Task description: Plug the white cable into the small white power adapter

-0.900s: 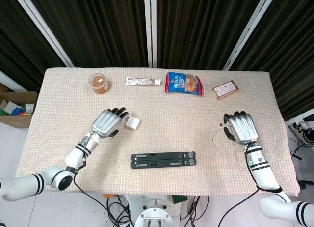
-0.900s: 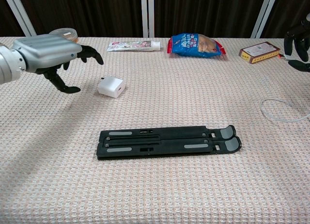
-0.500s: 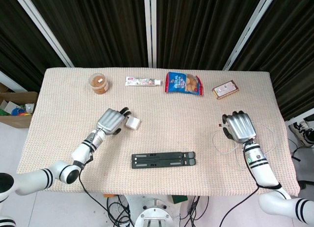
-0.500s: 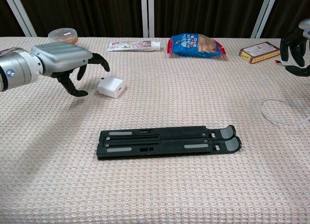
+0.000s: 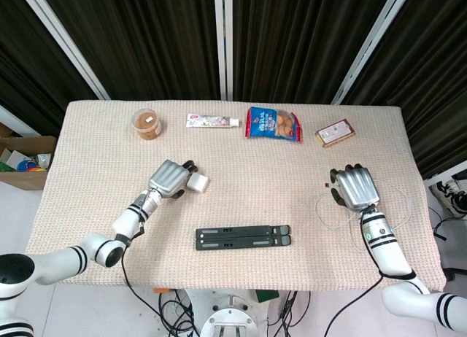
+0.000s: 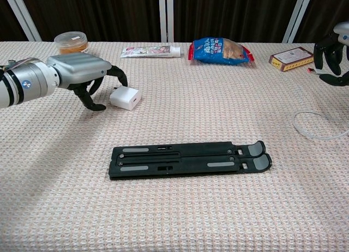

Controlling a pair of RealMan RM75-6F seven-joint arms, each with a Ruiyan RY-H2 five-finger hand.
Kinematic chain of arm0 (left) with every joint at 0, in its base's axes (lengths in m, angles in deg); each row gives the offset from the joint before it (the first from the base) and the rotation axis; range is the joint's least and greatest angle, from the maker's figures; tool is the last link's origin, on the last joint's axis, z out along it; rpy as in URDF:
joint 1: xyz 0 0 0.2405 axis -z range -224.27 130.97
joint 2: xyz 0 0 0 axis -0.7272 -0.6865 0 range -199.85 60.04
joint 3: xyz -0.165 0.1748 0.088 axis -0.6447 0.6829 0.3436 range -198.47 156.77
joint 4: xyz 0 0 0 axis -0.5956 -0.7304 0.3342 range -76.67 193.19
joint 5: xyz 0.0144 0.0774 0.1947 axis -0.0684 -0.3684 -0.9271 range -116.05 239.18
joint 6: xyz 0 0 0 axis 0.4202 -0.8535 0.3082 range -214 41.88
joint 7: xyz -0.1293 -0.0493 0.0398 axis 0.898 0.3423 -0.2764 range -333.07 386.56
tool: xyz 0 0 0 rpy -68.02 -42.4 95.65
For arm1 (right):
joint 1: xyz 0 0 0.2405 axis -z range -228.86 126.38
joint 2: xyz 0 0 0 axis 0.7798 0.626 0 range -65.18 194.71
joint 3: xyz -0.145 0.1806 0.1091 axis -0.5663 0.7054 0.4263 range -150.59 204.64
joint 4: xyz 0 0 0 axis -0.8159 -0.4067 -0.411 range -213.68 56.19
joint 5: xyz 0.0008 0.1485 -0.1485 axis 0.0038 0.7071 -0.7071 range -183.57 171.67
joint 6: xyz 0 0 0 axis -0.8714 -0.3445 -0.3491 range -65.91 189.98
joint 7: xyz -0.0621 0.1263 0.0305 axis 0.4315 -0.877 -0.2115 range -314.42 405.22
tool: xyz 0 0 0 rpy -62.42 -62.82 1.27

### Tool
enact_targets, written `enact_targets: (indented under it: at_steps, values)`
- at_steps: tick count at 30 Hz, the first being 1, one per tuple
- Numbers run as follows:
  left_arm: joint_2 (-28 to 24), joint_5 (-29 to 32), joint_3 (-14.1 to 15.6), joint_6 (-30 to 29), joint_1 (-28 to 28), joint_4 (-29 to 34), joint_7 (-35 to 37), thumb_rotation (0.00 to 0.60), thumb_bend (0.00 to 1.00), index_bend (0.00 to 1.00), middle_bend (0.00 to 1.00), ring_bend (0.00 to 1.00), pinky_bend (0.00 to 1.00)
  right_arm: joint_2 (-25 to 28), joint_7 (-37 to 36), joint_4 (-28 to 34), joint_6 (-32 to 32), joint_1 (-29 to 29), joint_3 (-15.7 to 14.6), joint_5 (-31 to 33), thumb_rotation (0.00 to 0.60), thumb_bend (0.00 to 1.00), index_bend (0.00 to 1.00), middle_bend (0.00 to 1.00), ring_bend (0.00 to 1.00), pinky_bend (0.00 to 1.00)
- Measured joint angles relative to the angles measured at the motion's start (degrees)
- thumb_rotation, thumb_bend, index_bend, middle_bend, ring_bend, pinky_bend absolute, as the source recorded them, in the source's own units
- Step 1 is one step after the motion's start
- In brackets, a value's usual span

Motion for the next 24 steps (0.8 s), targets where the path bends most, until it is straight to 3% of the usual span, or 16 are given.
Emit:
enact_targets:
  at_steps: [15, 24]
  values:
    - [1.8, -2.8, 0.0, -0.2, 0.0, -2.7, 8.4, 0.6, 0.26, 0.28, 0.23, 0.62, 0.84, -0.4, 0.9, 0.0, 0.0, 0.0, 0.1, 0.7, 0.6, 0.75, 0.64, 0.66, 0.44, 0.46]
    - [2.5, -2.8, -0.2, -0.9, -0.3, -3.9, 9.2, 0.6, 0.26, 0.36, 0.32, 0.64, 0.85, -0.5, 0.8, -0.2, 0.2, 0.0, 0.0, 0.8, 0.6, 0.75, 0.64, 0.66, 0.44, 0.45]
